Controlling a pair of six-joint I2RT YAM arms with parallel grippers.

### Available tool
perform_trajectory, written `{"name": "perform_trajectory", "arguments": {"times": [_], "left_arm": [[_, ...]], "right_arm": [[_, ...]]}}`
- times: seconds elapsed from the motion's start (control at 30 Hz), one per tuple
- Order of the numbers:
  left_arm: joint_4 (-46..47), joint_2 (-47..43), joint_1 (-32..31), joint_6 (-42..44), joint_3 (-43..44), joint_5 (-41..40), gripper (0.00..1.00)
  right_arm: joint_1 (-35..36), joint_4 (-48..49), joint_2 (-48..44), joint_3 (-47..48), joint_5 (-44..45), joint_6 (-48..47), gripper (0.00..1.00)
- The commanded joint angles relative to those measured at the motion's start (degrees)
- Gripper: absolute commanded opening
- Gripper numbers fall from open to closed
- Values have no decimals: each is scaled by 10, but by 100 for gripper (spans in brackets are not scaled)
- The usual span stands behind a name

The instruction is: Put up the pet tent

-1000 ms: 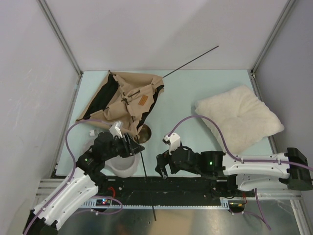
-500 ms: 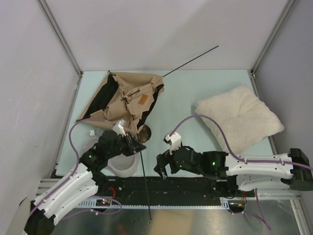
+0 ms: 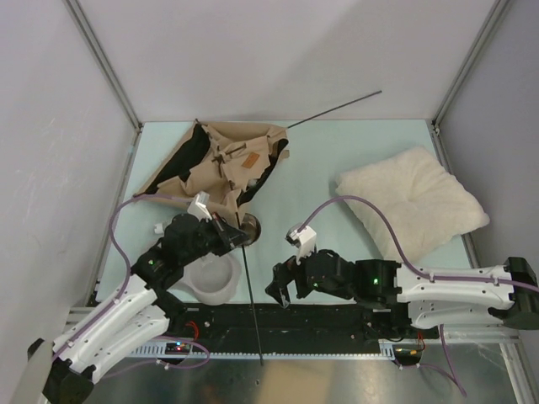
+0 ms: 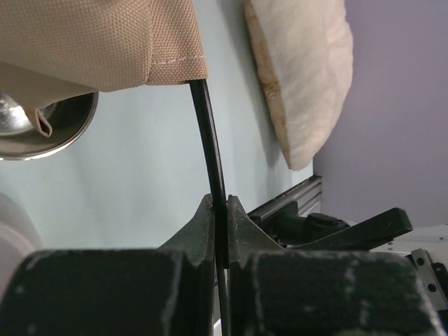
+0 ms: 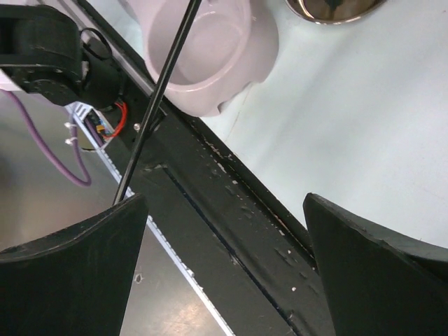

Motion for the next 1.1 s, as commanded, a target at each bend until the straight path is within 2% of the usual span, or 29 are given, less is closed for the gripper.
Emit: {"name": "perform_trajectory", "arguments": {"times": [0.0,0.37,0.6,0.77,0.9,1.07], "left_arm": [[52,11,-6,-6,57,-33,0],[59,56,-6,-45,92,-64,0],[63,68,-7,-58,97,-84,0],[67,83,-7,-68,106,-89,0],[68,99,-8,-73,120,-89,0],[70,116,-9,-76,130,-105,0]], "right_arm": [[3,34,-29,21,-16,7,100],[4,68,-26,21,-120,-31,94],[13,83,-16,22,-144,-42,78],[16,85,-4,22,-148,-41,74],[16,71,13,30,-141,-35,68],[15,63,31,38,-140,-31,52]]}}
